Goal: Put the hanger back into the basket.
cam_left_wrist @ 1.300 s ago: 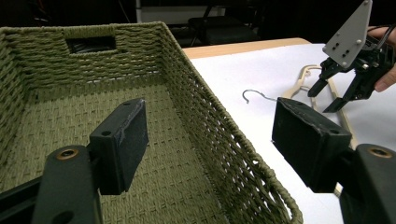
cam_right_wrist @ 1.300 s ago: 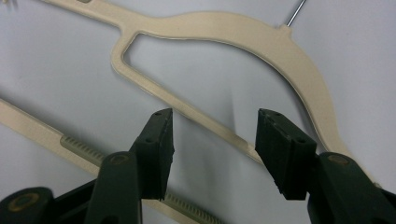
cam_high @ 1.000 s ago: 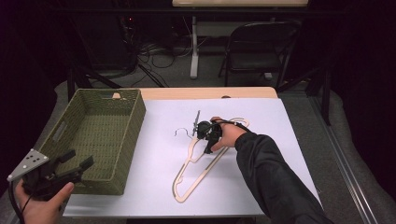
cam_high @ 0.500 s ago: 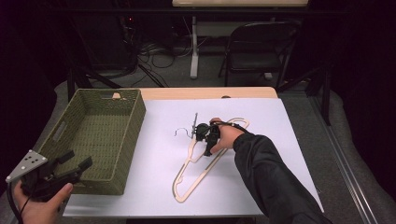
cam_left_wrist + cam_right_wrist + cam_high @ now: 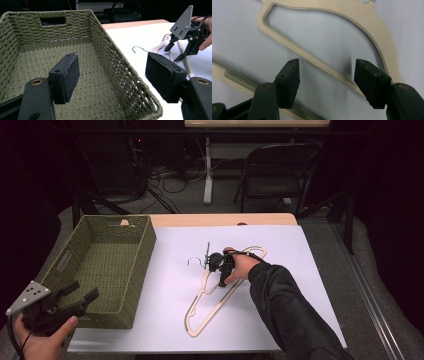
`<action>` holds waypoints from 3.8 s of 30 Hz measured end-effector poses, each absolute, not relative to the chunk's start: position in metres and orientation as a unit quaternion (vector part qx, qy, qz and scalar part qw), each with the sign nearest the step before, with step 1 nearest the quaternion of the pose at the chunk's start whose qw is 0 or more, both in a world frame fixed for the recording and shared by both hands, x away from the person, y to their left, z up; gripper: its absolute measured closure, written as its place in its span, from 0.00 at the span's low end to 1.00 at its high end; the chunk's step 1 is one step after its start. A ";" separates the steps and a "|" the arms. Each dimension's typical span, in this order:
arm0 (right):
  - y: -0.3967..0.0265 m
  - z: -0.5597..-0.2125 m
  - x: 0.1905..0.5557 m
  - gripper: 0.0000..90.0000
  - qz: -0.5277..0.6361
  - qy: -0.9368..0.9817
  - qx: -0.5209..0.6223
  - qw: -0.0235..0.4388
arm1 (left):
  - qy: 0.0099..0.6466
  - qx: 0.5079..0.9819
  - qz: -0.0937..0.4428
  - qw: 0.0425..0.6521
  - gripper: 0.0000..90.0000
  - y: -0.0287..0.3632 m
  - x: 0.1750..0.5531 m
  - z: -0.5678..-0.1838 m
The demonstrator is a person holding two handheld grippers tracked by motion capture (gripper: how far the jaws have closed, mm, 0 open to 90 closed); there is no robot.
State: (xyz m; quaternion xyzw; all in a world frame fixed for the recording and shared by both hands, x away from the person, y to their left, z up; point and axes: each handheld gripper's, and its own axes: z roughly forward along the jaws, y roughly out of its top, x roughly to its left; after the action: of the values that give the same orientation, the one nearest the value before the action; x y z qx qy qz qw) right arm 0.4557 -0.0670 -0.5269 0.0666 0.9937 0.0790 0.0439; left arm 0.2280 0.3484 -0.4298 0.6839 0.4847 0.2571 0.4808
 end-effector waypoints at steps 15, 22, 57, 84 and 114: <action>-0.061 -0.529 0.457 0.54 0.069 0.996 0.062 0.020 | 0.487 0.683 0.256 0.480 0.31 0.349 0.228 -0.431; -0.058 -0.528 0.455 0.65 0.052 0.998 0.043 0.011 | 0.487 0.684 0.255 0.480 0.31 0.349 0.228 -0.431; -0.061 -0.490 0.402 0.95 0.053 0.994 -0.045 0.080 | 0.406 0.752 0.199 0.479 0.38 0.280 0.245 -0.437; -0.056 -0.481 0.344 0.95 0.088 0.973 -0.130 0.169 | 0.349 0.831 0.021 0.433 0.63 0.161 0.335 -0.483; -0.047 -0.495 0.335 0.95 0.104 0.967 -0.145 0.180 | 0.348 0.854 -0.059 0.382 0.90 0.129 0.364 -0.514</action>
State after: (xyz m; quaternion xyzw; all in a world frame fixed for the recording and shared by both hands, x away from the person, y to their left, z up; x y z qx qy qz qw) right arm 0.3347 -0.0472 -0.4948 -0.1455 0.9673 0.1035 0.1799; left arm 0.3638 0.1292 -0.5137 0.8540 0.3482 -0.0594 0.3819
